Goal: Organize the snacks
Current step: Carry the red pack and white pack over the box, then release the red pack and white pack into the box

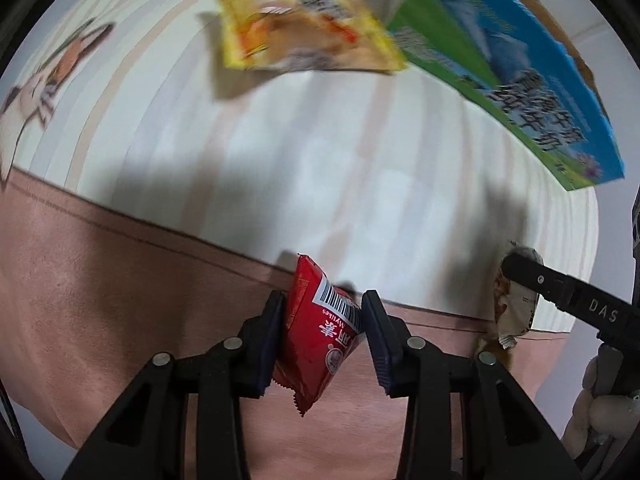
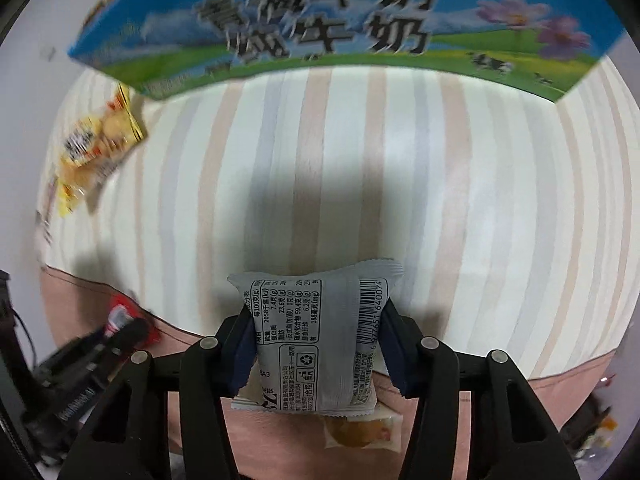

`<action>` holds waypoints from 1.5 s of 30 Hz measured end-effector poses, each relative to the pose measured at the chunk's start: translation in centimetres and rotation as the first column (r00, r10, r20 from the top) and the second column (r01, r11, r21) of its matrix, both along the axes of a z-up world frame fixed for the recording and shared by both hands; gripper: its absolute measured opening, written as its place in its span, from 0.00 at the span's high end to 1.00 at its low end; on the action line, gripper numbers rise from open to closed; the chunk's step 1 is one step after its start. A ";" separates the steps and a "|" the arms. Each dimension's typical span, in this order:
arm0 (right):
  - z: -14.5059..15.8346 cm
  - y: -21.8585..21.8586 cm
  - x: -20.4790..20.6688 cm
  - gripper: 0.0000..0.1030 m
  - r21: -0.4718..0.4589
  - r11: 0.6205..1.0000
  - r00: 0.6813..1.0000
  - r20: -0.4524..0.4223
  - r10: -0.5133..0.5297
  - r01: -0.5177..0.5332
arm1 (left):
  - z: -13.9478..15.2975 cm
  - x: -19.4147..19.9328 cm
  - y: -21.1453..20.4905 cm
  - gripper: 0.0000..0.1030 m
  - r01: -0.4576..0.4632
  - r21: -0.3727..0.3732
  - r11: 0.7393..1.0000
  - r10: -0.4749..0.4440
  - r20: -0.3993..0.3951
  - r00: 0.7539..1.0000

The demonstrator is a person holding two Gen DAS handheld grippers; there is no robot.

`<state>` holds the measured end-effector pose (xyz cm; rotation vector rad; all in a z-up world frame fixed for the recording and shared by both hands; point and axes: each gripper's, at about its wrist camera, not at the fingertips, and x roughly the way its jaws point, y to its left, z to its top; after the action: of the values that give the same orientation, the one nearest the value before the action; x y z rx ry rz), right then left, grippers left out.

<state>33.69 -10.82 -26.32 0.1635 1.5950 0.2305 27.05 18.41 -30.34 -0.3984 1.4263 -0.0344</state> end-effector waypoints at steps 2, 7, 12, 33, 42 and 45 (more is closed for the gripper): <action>1.1 -0.4 -0.1 0.46 0.018 1.000 1.000 0.017 -0.021 0.021 | 1.0 0.4 -0.5 0.65 0.018 -0.002 1.000 -0.018 0.018 1.000; 5.4 -2.9 0.5 0.46 0.078 0.995 0.996 0.069 -0.061 0.056 | 6.0 1.3 0.0 0.65 0.075 -0.022 0.997 -0.072 0.102 0.992; 11.4 -5.7 0.6 0.46 0.128 0.990 0.982 0.174 -0.073 0.051 | 12.5 4.1 -1.6 0.65 0.134 -0.030 0.990 -0.125 0.211 0.969; 12.1 -8.3 25.9 0.46 -0.038 0.993 0.962 0.254 -0.098 0.111 | 13.5 28.1 -10.3 0.65 0.235 0.149 0.961 -0.253 0.119 0.960; 5.7 -7.5 30.7 0.44 -0.042 0.989 0.971 0.199 -0.130 0.141 | 9.0 29.8 -9.2 0.63 0.219 0.124 0.968 -0.222 0.018 0.975; 4.6 -7.1 31.1 0.01 -0.050 0.988 0.976 0.173 -0.132 0.143 | 9.1 29.8 -8.9 0.49 0.197 0.127 0.972 -0.202 0.029 0.979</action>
<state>64.82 -17.92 -21.74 0.2004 1.4138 0.0842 56.81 9.47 -21.28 -0.1499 1.4144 -0.1164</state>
